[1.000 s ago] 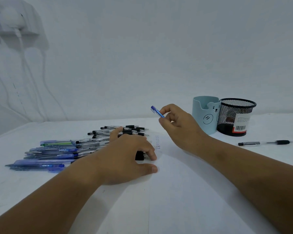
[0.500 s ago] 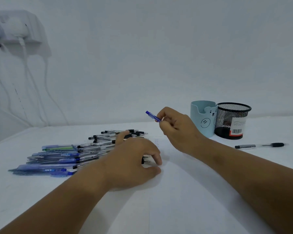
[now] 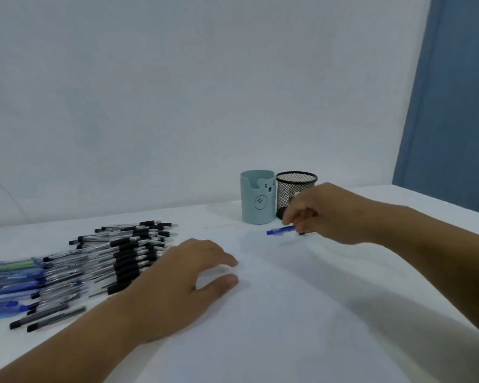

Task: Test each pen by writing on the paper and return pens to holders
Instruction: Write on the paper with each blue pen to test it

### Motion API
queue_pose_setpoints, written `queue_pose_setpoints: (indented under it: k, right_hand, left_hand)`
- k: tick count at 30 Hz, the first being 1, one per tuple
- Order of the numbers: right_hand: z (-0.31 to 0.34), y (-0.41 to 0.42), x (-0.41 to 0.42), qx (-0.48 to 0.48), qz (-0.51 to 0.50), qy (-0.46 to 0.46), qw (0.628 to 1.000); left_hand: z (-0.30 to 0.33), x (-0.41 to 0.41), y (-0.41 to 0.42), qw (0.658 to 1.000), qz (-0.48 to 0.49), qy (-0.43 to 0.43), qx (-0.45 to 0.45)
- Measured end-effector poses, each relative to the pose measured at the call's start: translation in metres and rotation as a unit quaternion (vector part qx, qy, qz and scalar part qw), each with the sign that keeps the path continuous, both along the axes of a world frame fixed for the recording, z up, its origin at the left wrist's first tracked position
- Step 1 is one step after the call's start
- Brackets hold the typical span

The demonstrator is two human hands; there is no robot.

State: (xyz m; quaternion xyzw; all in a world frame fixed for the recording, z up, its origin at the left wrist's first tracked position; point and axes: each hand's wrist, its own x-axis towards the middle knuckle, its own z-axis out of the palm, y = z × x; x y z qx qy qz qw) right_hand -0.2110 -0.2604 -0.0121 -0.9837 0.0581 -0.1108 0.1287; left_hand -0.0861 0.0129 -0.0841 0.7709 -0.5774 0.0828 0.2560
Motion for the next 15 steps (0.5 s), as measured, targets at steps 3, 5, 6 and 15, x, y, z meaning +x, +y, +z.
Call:
queue_pose_setpoints:
  k: [3,5,6,15]
  right_hand:
    - [-0.016,-0.029,-0.034,-0.023,-0.056,0.044,0.997]
    - [-0.023,-0.040,-0.053,-0.022,-0.070,0.061,0.995]
    - [-0.025,-0.043,-0.059,-0.023,-0.074,0.065,0.995]
    - [-0.022,-0.031,-0.061,-0.032,-0.038,0.012,0.999]
  left_hand:
    - [0.000,-0.002,-0.003,1.000,0.010,-0.021,0.002]
    - [-0.001,-0.004,-0.007,0.999,0.019,-0.034,0.008]
    - [-0.001,-0.006,-0.008,0.999,0.023,-0.039,0.010]
    - [0.004,-0.010,-0.005,0.998,0.046,-0.047,-0.011]
